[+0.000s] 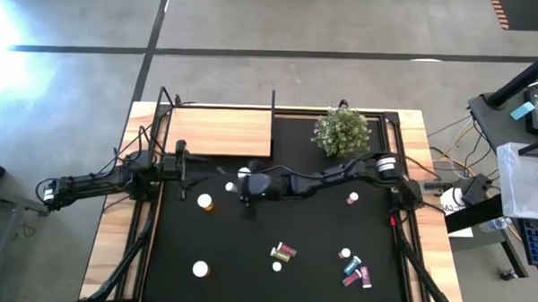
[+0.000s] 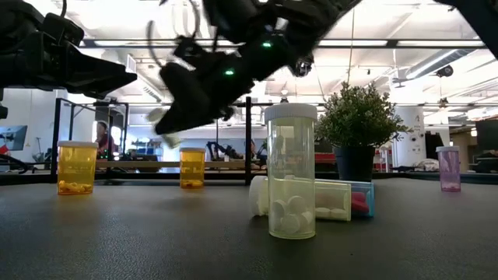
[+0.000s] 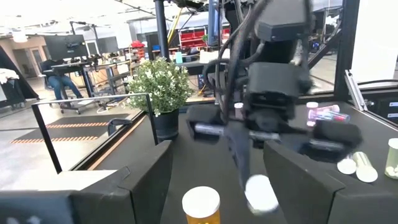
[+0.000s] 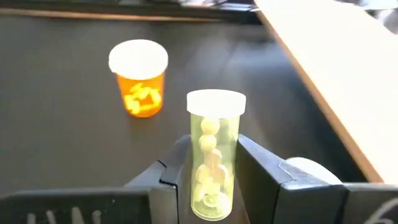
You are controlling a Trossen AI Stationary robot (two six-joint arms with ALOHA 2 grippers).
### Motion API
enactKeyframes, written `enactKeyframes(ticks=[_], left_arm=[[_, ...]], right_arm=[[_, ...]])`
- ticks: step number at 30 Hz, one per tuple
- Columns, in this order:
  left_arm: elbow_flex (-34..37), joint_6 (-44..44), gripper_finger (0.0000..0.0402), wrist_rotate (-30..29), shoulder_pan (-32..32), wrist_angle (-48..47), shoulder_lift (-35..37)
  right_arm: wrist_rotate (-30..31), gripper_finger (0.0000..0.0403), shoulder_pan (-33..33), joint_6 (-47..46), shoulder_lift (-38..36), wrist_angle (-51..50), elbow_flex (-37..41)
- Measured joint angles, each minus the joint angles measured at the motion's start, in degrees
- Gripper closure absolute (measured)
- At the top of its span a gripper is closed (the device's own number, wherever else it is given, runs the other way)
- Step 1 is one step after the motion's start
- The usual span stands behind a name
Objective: Pick and place medicine bottles onto shelf by color
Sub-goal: Adjust the top yellow medicine bottle
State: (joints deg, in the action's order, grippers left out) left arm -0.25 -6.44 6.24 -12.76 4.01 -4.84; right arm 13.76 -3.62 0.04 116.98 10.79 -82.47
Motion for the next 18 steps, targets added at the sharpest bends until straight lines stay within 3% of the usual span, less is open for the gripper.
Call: enactKeyframes(ticks=[9,14,18], left_arm=[[0.0,0.0,0.0166,0.0,0.0,0.0,-0.1],[0.0,0.0,0.0166,0.0,0.0,0.0,0.0],[0.0,0.0,0.0166,0.0,0.0,0.0,0.0]], right_arm=[[4.0,0.0307,-0.1,-6.5,-6.0,36.9,25.3],[5.2,0.0307,-0.2,-7.7,-4.5,48.5,32.1],[6.3,0.0307,-0.2,-8.2,-2.8,51.7,34.1]])
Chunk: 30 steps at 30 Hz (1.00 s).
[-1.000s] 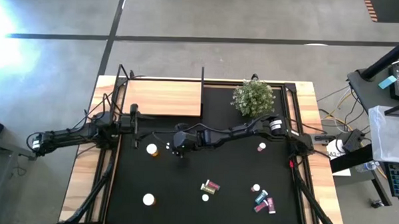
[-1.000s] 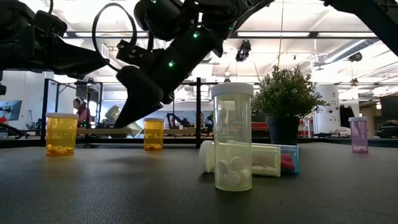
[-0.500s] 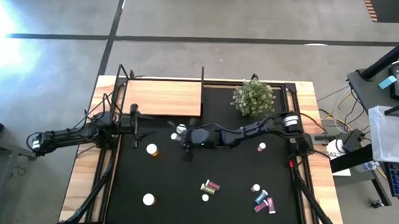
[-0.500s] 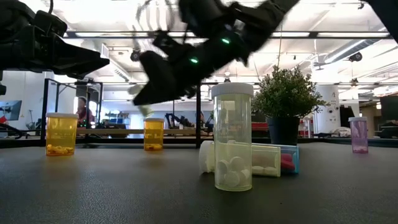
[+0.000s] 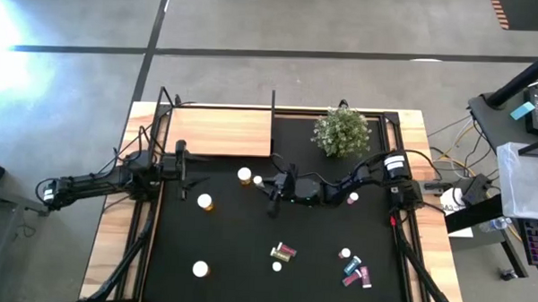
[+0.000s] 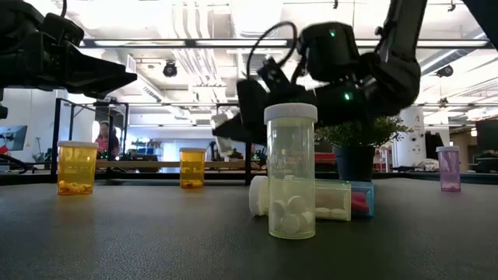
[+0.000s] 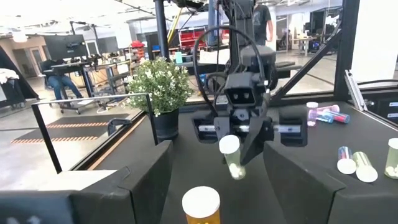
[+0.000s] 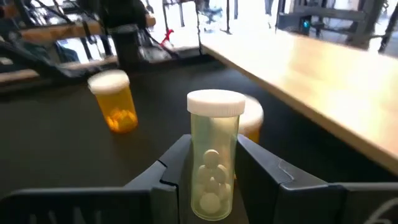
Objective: Pick and place medicine bottles onto shelf by color
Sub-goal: Adjust the top yellow medicine bottle
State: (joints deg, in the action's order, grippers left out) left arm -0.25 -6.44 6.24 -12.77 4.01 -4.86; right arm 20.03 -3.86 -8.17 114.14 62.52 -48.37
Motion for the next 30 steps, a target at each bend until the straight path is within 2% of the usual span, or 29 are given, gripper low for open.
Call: enactKeyframes(ticks=[17,23,30], left_arm=[[0.0,0.0,0.0166,0.0,0.0,0.0,0.0],[0.0,0.0,0.0166,0.0,0.0,0.0,0.0],[0.0,0.0,0.0166,0.0,0.0,0.0,0.0]], right_arm=[[2.5,0.0307,0.0,-4.8,5.5,-0.1,-0.1],[2.9,0.0307,0.0,-4.7,5.5,0.0,-0.1],[6.0,0.0307,0.1,-1.4,5.6,2.9,-0.2]])
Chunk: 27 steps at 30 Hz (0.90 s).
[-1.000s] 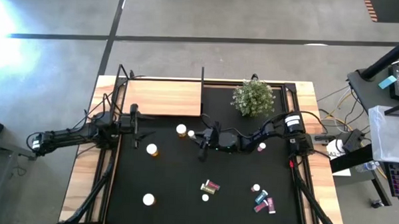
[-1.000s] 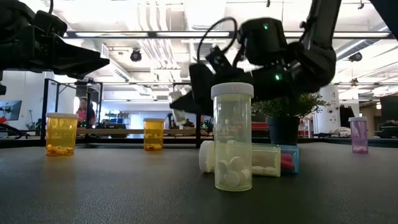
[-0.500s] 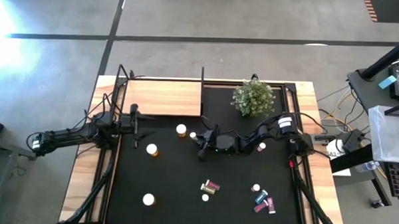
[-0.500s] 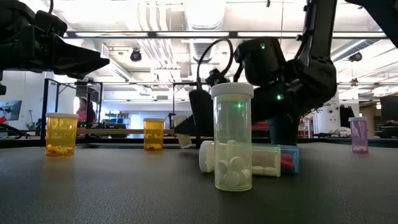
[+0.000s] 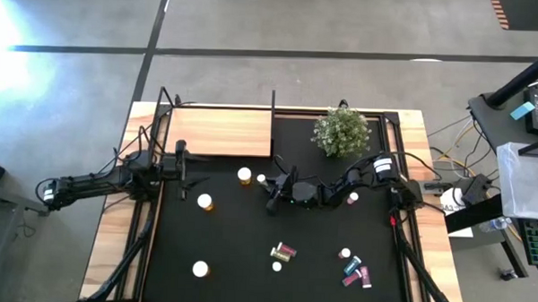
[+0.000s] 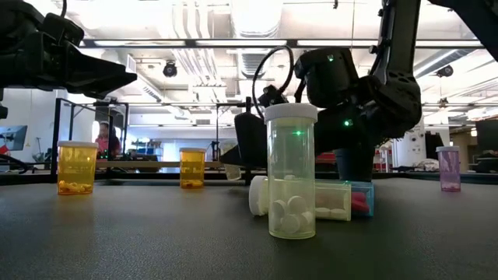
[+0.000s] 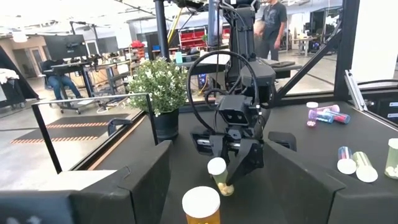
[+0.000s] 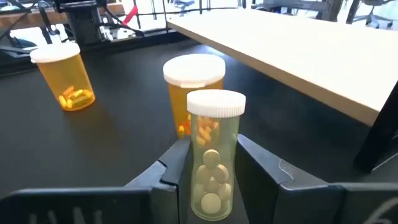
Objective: Pick and place medicine bottles onto shelf by color
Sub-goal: Adjust the top yellow medicine bottle
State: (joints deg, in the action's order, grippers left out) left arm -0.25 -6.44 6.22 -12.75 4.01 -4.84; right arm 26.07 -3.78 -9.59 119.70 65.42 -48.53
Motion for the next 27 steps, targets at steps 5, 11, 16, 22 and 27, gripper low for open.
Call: enactKeyframes(ticks=[5,11,16,22,27], left_arm=[[0.0,0.0,0.0166,0.0,0.0,0.0,0.0],[0.0,0.0,0.0166,0.0,0.0,0.0,0.0],[0.0,0.0,0.0166,0.0,0.0,0.0,0.0],[0.0,0.0,0.0166,0.0,0.0,0.0,0.0],[0.0,0.0,0.0166,0.0,0.0,0.0,0.0]], right_arm=[[0.0,0.0307,0.1,0.8,0.0,-0.8,-1.3],[1.1,0.0307,0.1,0.2,2.6,-1.1,-3.5],[1.5,0.0307,0.1,-0.2,6.4,4.3,-4.9],[2.6,0.0307,0.1,0.5,9.2,9.1,-5.4],[2.7,0.0307,0.1,0.2,9.9,10.2,-5.4]])
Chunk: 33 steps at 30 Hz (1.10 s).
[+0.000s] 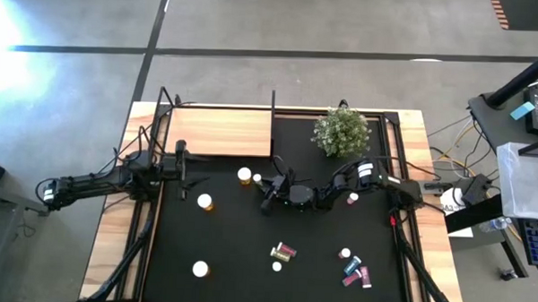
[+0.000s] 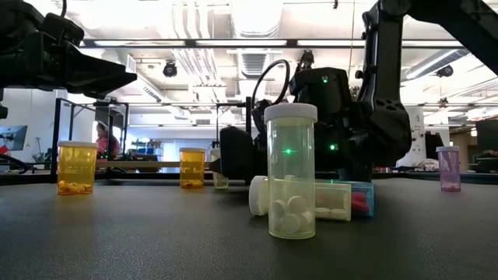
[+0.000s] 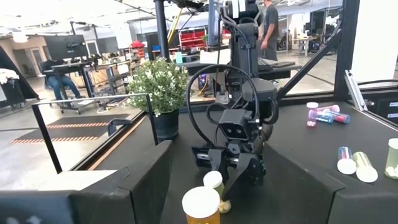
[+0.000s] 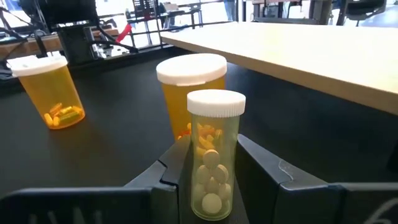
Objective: Pick and place medicine bottles onto shelf by color
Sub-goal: Adjust the top yellow medicine bottle
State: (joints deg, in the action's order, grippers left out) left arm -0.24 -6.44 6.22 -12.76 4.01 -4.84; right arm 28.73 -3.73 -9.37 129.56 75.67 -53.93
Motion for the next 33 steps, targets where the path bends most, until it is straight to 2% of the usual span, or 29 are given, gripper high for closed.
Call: enactKeyframes(ticks=[21,33], left_arm=[[0.0,0.0,0.0166,0.0,0.0,0.0,0.0],[0.0,0.0,0.0166,0.0,0.0,0.0,0.0]], right_arm=[[-0.7,0.0289,0.0,0.4,0.0,-0.5,0.0],[-2.0,0.0256,-0.1,0.4,-1.5,-5.1,0.1]])
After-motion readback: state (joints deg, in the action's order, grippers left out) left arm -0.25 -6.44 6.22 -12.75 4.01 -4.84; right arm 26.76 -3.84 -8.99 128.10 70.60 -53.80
